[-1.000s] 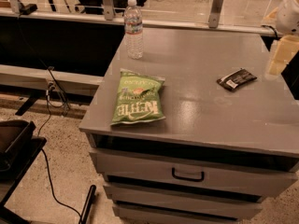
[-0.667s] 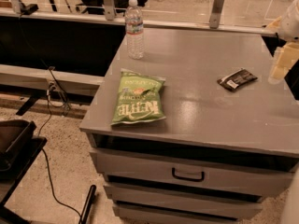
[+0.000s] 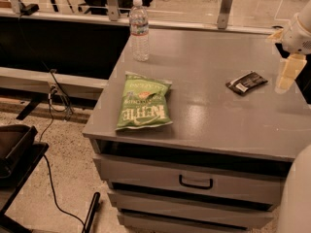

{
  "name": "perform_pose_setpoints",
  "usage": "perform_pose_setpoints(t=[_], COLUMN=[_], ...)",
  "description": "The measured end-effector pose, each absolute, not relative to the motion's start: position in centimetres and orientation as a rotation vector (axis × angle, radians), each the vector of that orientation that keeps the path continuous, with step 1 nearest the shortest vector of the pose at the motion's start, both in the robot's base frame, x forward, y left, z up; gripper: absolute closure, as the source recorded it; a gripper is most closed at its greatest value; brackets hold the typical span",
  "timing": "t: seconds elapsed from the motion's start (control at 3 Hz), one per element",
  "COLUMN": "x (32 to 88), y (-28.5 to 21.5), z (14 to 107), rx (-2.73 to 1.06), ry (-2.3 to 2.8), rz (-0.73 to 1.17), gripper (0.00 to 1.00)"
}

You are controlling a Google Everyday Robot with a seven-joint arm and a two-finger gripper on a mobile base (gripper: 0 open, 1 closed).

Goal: Move rxbar chocolate near green jalapeno chip bag

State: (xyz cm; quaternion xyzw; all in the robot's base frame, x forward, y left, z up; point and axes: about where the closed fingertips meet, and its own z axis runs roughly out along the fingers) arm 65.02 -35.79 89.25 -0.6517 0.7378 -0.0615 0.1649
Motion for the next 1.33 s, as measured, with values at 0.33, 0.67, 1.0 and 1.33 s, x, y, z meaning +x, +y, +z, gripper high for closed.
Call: perform_pose_setpoints(t=[0.33, 0.67, 1.0, 1.33], x=[65.4, 65.3, 64.8, 64.5], y=[-34.9, -34.0, -33.2, -32.4], z=[87.3, 85.8, 84.6, 83.8], rx=[-1.978, -2.076, -2.149, -2.204], ry=[2.04, 1.978, 1.934, 1.918], rz=[-0.165, -0.161, -0.154, -0.155], gripper=[0.0, 0.0, 0.18, 0.41])
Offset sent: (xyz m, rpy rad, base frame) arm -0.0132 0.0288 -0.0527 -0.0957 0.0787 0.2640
